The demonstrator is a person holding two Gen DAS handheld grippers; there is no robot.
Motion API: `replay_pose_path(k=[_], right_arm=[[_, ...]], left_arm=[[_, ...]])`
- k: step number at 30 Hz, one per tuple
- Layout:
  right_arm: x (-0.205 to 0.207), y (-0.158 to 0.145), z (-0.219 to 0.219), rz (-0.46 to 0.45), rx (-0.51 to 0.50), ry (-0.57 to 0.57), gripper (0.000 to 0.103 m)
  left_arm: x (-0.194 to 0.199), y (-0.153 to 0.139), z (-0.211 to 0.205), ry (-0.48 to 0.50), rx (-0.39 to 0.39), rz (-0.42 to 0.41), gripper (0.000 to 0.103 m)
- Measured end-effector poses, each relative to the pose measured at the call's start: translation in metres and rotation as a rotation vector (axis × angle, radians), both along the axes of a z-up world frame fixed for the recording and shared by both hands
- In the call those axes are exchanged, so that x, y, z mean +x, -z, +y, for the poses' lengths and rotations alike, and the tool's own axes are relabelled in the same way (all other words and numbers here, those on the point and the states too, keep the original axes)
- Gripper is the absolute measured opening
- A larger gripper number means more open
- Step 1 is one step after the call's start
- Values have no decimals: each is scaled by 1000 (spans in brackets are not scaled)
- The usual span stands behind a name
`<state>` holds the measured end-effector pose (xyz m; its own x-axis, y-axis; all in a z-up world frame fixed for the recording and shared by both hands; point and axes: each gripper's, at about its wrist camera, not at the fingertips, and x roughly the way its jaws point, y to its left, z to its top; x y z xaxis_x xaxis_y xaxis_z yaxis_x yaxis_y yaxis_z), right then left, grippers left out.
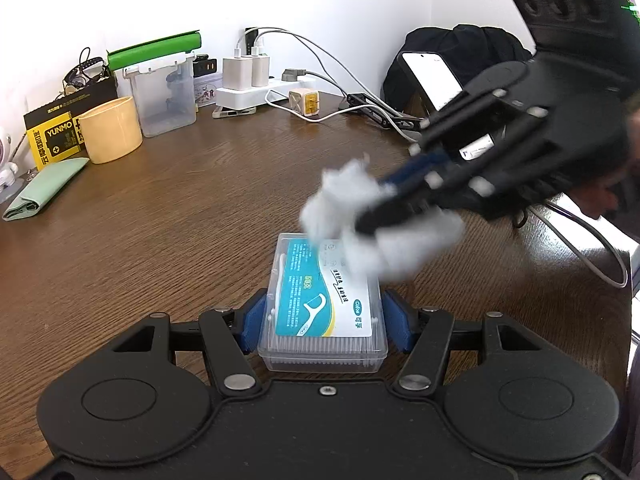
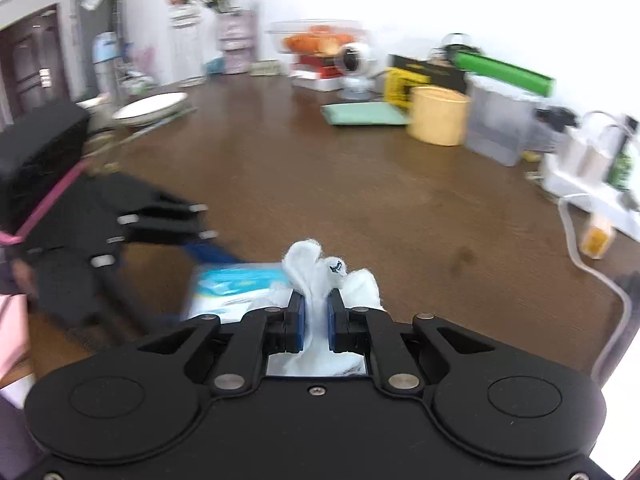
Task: Clean container
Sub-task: 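Wipe the box edge nearest the left gripper fingers with the right gripper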
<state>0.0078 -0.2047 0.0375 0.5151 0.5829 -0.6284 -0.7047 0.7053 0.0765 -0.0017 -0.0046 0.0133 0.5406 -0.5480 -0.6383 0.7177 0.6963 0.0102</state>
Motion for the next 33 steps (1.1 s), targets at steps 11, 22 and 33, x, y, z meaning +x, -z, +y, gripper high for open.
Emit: replay_pose_path(k=[11, 22, 33], right_arm=[[20, 1, 15, -31, -59, 30, 11], [8, 2, 48, -26, -7, -68, 12], [-5, -2, 36, 18, 18, -70, 12]], left_arm=[[-2, 0, -1, 1, 1, -1, 59], [-3, 2, -2, 4, 3, -3, 59], [-6, 3, -2, 5, 10, -13, 59]])
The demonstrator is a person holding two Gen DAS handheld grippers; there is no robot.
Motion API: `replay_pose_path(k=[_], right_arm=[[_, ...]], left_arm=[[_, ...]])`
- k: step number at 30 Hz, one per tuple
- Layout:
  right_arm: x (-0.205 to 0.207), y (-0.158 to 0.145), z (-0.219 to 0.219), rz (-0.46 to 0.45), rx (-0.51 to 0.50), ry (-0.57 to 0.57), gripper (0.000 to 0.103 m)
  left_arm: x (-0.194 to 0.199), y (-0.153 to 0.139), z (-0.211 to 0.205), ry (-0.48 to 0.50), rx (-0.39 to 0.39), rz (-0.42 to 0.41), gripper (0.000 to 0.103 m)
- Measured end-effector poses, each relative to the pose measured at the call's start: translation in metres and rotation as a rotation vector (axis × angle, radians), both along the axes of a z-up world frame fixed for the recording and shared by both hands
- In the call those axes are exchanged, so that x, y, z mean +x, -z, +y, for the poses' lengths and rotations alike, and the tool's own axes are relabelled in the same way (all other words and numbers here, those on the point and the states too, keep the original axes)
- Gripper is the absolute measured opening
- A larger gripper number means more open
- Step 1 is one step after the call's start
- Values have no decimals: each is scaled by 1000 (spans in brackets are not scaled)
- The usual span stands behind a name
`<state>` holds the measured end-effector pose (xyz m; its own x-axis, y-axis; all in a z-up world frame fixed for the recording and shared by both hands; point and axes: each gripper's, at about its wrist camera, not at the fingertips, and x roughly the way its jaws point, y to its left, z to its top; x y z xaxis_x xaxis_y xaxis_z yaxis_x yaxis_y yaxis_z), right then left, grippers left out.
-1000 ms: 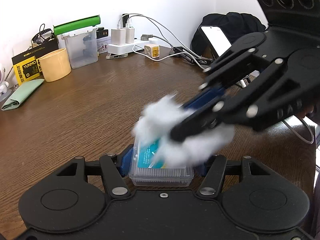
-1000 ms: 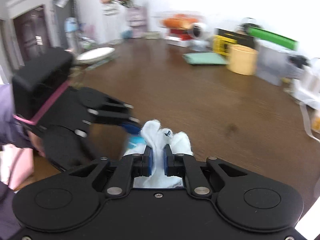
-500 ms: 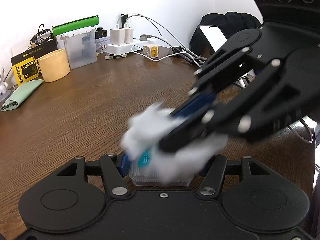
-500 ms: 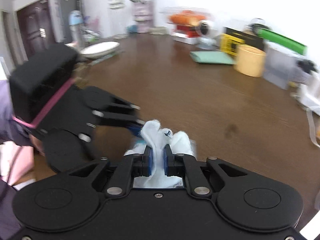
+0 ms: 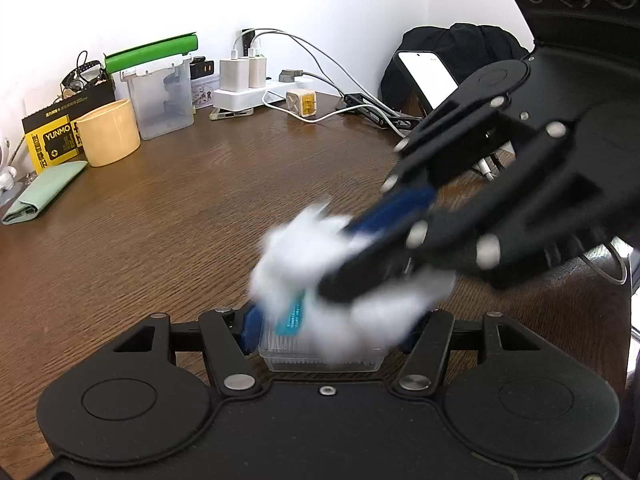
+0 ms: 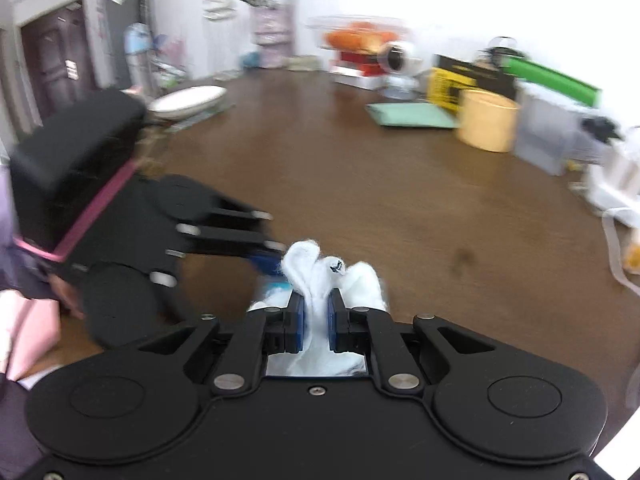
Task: Clean container
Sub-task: 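Wipe the box edge nearest the left gripper fingers with the right gripper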
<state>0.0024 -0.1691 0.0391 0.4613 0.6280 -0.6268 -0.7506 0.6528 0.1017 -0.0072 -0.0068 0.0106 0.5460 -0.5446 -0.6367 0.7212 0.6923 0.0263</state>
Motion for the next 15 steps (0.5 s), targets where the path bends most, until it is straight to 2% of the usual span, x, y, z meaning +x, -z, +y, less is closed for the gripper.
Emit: replay_pose_path(k=[5, 9, 13, 15], right_arm=[[11, 2, 12, -71, -17, 39, 12], [18, 2, -7, -95, -63, 101, 11], [8, 1, -11, -57, -17, 41, 11], [5, 1, -5, -66, -5, 12, 11]], left_arm=[[-1, 0, -1, -3, 6, -5, 60], [-3, -3, -11, 9, 73, -80, 58], [8, -4, -21, 42, 115, -107, 58], [12, -4, -25, 54, 133, -127, 58]])
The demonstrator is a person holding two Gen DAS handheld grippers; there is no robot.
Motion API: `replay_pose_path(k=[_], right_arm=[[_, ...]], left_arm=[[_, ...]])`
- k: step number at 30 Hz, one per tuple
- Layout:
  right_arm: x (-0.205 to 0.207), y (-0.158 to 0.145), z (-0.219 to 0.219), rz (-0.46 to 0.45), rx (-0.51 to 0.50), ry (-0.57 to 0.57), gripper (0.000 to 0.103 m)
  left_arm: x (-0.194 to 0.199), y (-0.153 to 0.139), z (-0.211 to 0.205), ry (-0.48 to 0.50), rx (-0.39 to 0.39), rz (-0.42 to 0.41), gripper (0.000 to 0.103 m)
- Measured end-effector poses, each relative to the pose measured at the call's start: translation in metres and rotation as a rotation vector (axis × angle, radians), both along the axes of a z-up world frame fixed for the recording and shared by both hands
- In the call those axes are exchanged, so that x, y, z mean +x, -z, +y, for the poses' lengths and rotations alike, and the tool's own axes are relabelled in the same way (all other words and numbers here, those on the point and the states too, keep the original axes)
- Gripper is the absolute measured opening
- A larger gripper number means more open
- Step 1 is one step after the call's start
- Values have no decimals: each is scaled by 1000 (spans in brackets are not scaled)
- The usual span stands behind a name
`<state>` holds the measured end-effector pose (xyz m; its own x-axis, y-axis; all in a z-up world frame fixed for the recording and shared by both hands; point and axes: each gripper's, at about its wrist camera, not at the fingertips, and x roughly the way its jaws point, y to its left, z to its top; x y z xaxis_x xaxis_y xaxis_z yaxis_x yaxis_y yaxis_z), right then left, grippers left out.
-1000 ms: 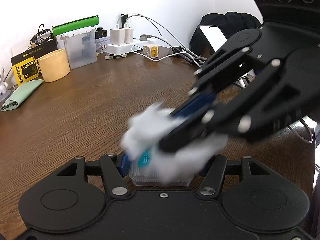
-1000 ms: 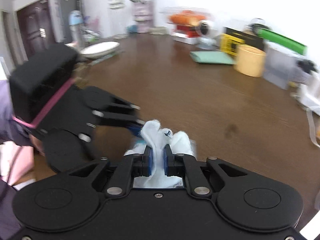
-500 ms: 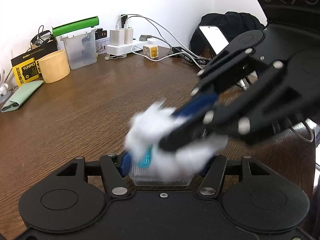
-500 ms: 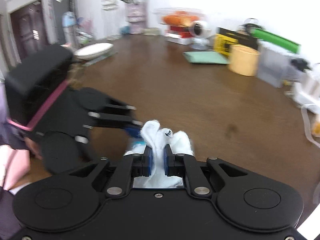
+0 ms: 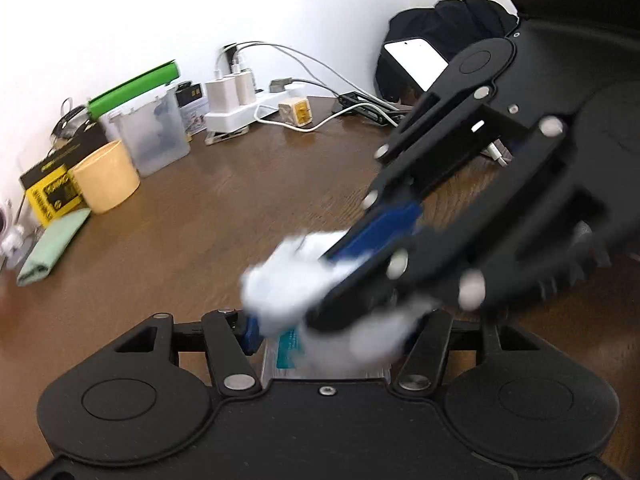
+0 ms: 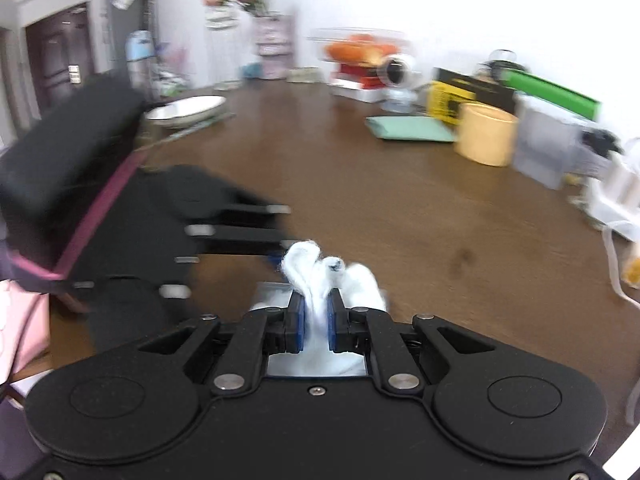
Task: Clean container
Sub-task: 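Wipe the box edge nearest the left gripper fingers with the right gripper, then rub the white wipe over the floss box lid with the right gripper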
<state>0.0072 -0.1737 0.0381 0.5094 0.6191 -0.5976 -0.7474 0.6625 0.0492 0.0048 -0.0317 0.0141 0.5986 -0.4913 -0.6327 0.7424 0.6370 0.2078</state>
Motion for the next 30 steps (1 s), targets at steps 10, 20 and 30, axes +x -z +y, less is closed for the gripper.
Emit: replay_pose_path(k=[10, 20, 30], right_arm=[[23, 7, -23, -25, 10, 113, 11], [32, 7, -26, -97, -17, 151, 11], [9, 3, -18, -67, 34, 21, 11]], left_arm=[[-1, 7, -9, 25, 62, -138, 58], [-7, 10, -16, 29, 74, -188, 58], [-11, 10, -14, 55, 55, -195, 58]])
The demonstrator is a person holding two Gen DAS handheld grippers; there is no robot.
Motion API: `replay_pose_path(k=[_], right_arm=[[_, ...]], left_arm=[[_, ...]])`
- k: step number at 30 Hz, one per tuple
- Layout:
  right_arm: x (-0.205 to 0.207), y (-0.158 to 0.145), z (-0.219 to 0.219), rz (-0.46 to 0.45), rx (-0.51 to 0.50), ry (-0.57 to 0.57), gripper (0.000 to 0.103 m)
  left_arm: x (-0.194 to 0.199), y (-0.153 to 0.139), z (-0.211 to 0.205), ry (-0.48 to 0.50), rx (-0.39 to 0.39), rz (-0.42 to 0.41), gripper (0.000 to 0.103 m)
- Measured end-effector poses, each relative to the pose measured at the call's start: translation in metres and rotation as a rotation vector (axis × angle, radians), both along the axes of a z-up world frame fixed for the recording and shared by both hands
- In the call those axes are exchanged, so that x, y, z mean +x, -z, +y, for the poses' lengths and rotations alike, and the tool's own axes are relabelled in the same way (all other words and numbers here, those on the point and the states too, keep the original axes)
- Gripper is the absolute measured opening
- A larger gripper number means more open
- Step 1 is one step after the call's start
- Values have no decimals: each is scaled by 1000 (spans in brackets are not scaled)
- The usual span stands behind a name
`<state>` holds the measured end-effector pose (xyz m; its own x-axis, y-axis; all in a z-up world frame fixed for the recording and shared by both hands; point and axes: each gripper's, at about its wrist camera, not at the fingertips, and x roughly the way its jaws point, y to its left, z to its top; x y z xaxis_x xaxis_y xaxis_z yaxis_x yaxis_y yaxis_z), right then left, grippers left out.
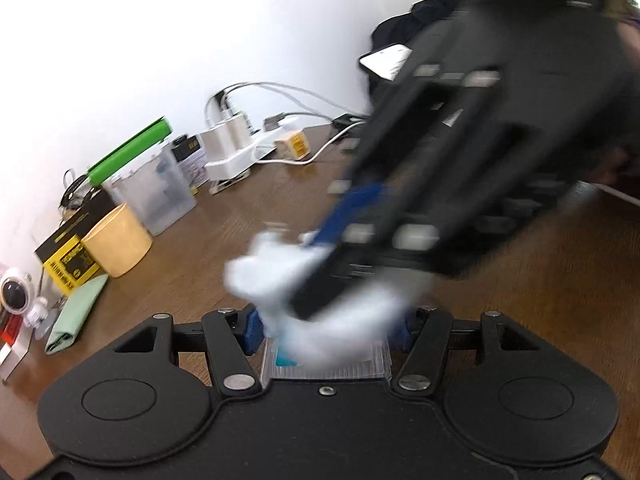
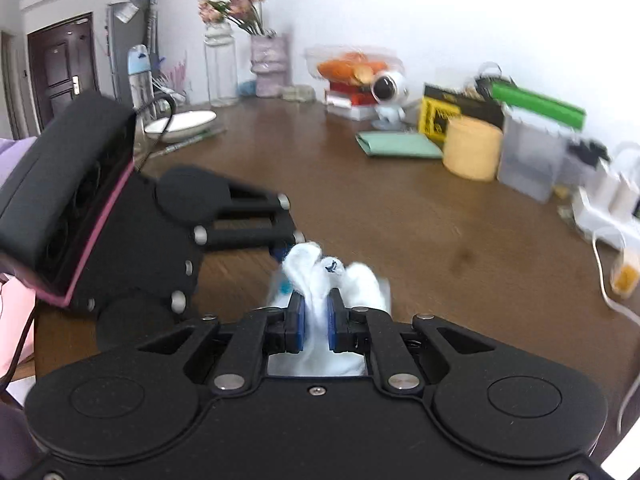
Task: Clean container
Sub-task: 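Rub the white wipe over the floss box lid with the right gripper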
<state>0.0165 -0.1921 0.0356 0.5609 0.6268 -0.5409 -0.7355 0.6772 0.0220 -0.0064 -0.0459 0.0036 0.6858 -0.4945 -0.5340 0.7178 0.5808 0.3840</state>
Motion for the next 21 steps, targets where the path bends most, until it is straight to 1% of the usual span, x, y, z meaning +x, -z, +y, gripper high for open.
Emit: replay_pose_path(k=[4, 6, 8, 9, 12, 17, 21], right_arm=[[16, 2, -8, -37, -38, 83, 11], [17, 6, -17, -32, -59, 117, 11], [13, 8, -24, -12, -63, 115, 11], [9, 9, -26, -3, -59, 103, 11], [-1, 5, -18, 7, -32, 8, 11], [13, 3, -9, -12, -7, -34, 12], [29, 8, -19, 19, 48, -51, 12]], left_arm=[[-2, 1, -2, -2, 9, -17, 58], [-2, 2, -2, -2, 9, -19, 58], [-2, 2, -2, -2, 8, -19, 58], [-1, 2, -2, -2, 6, -17, 58], [-3, 2, -2, -1, 10, -26, 58], [-6, 4, -5, -13, 28, -60, 58], [-4, 4, -5, -34, 29, -62, 58]])
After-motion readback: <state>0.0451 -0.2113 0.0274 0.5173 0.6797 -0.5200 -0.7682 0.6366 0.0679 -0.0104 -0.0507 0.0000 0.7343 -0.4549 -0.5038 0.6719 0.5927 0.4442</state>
